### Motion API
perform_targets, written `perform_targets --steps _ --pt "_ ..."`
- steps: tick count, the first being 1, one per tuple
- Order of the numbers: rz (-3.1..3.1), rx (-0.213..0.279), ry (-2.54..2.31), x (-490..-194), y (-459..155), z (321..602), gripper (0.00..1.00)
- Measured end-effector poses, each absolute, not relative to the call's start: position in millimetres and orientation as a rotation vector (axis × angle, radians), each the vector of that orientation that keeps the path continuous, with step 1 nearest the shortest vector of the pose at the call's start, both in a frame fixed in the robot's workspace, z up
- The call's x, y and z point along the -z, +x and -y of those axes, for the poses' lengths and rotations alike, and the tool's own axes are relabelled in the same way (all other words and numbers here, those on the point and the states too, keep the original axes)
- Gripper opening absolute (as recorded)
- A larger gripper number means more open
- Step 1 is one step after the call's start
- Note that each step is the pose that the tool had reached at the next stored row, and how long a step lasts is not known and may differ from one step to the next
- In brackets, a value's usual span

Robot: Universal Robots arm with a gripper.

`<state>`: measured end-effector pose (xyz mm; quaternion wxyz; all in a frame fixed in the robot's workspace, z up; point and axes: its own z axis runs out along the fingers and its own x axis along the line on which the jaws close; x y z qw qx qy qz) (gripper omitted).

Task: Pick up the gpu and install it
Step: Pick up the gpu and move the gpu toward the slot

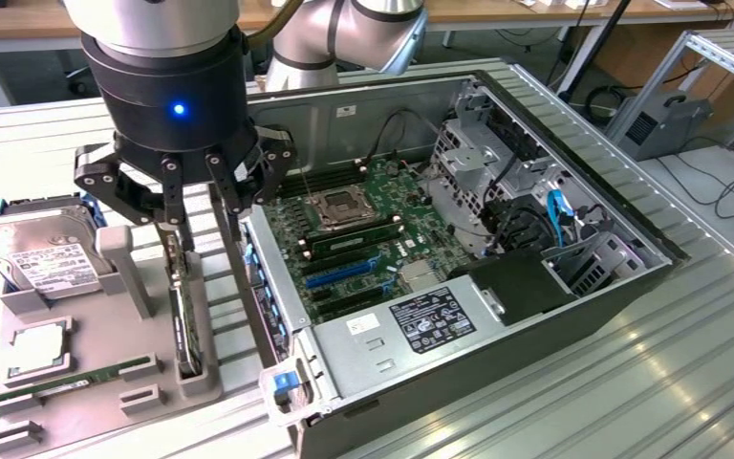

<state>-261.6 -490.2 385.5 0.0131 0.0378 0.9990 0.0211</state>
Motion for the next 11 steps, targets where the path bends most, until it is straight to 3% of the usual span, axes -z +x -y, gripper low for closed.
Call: perform_targets --steps 11 --pt "-3.113 -0.065 0.117 -384.5 -264.6 490.3 0.42"
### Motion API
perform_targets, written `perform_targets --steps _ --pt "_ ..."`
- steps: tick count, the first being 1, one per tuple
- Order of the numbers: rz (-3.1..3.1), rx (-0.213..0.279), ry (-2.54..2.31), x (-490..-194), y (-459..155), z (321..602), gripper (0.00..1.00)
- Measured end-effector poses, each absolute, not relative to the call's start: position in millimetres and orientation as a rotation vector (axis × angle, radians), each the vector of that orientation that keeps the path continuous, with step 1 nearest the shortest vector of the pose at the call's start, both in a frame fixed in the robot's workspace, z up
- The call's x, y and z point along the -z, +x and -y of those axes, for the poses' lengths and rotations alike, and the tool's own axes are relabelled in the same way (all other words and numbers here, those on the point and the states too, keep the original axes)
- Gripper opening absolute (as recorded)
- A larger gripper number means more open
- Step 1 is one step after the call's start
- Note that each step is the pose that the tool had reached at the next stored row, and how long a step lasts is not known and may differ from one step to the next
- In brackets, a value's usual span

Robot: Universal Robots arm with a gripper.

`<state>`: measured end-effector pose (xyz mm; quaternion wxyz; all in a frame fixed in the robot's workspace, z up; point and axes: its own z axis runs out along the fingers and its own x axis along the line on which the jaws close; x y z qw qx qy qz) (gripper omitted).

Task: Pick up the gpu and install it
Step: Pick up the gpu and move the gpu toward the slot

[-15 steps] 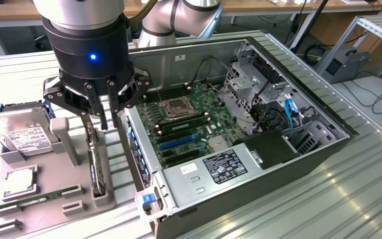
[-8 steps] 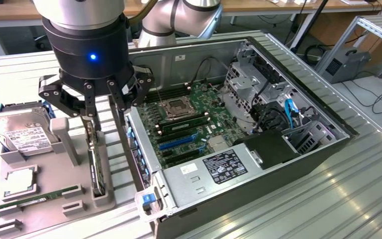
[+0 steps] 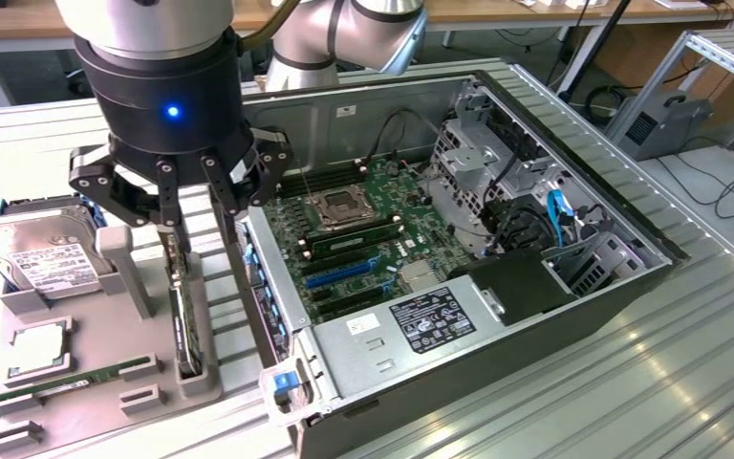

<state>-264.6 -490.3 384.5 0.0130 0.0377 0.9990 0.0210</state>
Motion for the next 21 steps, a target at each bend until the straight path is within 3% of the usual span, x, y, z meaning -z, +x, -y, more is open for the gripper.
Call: perform_targets --steps 21 --pt "-3.113 -0.065 0.118 -379.8 -265.0 490.3 0.42"
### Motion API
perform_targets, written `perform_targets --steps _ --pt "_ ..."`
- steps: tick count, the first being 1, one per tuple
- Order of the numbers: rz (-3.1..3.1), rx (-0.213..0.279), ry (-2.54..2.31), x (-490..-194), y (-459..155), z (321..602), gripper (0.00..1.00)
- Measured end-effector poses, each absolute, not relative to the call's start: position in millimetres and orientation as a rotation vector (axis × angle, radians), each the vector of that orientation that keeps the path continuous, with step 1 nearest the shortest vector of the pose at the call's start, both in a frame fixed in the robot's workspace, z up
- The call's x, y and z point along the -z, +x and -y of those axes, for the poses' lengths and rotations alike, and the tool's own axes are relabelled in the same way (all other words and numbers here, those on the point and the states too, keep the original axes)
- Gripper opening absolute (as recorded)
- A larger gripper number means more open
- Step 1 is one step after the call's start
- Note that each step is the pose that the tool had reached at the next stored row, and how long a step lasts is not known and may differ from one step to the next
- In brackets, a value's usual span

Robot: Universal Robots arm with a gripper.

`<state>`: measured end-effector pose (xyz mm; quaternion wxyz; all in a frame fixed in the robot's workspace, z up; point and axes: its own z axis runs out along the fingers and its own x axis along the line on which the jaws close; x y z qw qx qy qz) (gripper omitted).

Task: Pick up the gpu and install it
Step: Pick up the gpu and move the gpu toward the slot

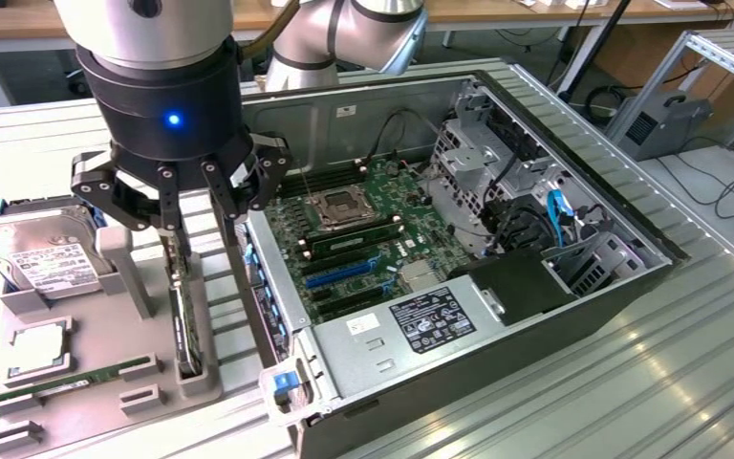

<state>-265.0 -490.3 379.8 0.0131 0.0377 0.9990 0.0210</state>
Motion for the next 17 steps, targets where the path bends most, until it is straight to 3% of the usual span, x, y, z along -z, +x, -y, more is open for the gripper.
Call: perform_targets --steps 17 --pt "-3.112 -0.065 0.118 -375.6 -265.1 490.4 0.42"
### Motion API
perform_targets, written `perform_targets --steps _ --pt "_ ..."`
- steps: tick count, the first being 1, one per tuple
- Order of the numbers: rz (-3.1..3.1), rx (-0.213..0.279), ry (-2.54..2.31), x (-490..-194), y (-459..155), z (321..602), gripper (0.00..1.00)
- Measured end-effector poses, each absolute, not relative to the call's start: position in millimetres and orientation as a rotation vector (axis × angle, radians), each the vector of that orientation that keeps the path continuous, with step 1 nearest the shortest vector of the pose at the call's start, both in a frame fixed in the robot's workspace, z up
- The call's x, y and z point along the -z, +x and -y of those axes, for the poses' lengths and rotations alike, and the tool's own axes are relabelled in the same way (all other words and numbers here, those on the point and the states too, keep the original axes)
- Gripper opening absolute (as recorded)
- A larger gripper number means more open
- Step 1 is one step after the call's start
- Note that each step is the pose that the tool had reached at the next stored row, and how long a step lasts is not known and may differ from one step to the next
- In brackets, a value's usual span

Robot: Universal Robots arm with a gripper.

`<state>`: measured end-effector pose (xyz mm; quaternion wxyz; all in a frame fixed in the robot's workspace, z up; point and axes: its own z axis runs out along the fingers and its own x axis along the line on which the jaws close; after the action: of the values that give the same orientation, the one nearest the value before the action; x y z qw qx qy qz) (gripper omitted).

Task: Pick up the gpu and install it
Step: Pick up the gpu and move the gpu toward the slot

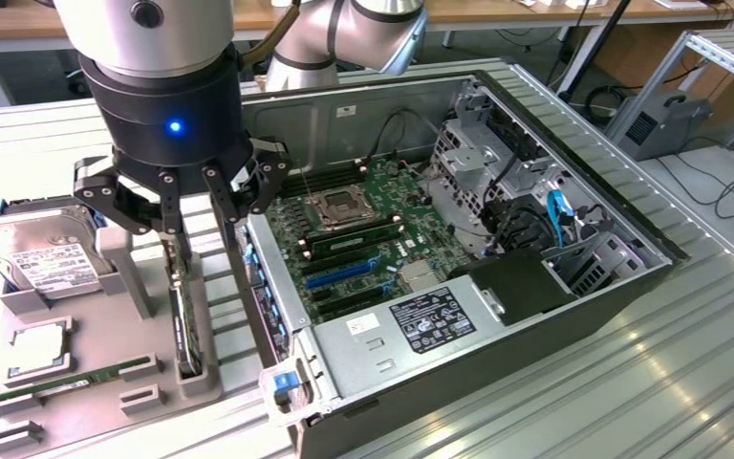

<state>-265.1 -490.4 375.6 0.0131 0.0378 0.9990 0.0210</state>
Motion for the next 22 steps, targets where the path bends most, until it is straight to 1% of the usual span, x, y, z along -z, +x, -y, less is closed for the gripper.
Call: perform_targets --steps 2,12,14,22 --pt "-3.113 -0.065 0.118 -370 -265 491 0.42" --pt "-3.113 -0.065 0.118 -367 -265 491 0.42" --pt "-3.113 -0.065 0.118 -358 -265 492 0.42" --pt "-3.113 -0.065 0.118 -356 -265 492 0.42"
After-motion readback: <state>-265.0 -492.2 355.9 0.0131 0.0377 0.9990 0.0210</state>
